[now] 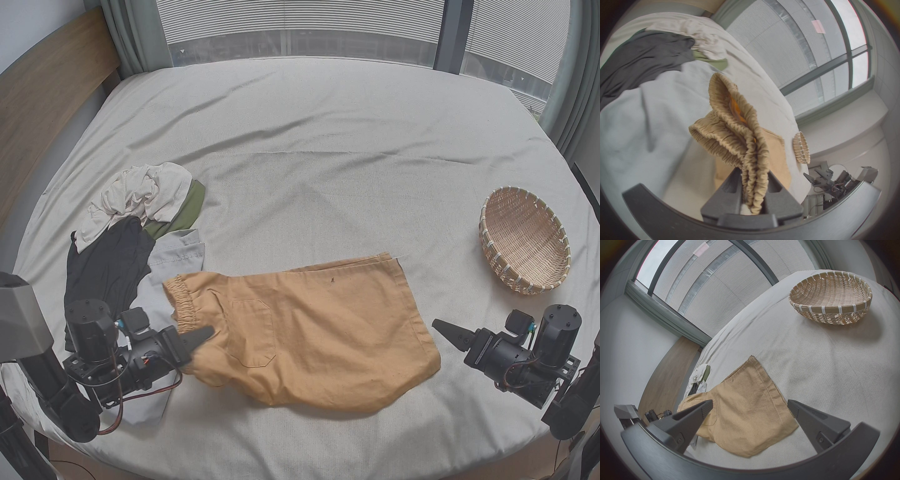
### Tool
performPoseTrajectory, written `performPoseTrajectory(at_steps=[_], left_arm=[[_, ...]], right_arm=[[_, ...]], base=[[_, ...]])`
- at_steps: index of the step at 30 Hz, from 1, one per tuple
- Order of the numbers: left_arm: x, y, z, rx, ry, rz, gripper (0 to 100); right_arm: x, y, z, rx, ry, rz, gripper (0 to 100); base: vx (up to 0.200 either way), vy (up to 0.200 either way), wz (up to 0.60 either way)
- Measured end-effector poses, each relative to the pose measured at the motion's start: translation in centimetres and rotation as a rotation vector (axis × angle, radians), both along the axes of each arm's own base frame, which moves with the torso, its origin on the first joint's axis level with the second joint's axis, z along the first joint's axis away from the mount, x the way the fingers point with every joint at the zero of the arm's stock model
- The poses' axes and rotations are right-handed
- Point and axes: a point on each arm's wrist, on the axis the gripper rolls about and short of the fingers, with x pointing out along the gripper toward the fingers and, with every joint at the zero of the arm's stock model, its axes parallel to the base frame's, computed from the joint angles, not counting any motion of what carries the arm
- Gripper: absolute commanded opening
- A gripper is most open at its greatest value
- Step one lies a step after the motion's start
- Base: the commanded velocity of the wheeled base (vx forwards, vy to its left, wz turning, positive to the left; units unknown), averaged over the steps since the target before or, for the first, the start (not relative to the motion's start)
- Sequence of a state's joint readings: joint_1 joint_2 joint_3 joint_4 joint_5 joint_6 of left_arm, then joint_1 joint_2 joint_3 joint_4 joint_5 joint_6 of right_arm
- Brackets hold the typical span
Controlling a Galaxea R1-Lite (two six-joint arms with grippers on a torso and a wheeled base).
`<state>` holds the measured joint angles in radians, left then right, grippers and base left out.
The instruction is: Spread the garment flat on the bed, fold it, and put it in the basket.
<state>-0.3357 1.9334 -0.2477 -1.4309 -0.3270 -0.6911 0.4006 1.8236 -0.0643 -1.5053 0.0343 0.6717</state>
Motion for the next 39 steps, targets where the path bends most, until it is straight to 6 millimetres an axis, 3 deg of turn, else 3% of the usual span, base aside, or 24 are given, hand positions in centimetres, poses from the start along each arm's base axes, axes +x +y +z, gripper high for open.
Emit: performPoseTrajectory(at_steps=[11, 19, 26, 39], left_arm=[[1.8, -6.7, 3.2, -0.04, -0.09, -0.181, 0], [1.2, -11.6, 5.1, -0.077, -0.137, -0.32, 0], [1.2, -14.4, 4.5, -0.081, -0.135, -0.382, 0], [3.9, -17.4, 1.1, -0.06, -0.099, -0.389, 0]], right_arm=[[-0.1, 0.5, 0.2, 0.013, -0.012, 0.019, 100], [-0.3, 0.8, 0.3, 0.032, -0.017, 0.031, 100], [-0.3, 0.9, 0.4, 0.036, -0.023, 0.032, 100], [0.0, 0.9, 0.7, 0.044, -0.037, 0.028, 100]], base=[[0.0, 0.0, 0.0], [0.0, 0.0, 0.0], [0.0, 0.0, 0.0], [0.0, 0.0, 0.0]])
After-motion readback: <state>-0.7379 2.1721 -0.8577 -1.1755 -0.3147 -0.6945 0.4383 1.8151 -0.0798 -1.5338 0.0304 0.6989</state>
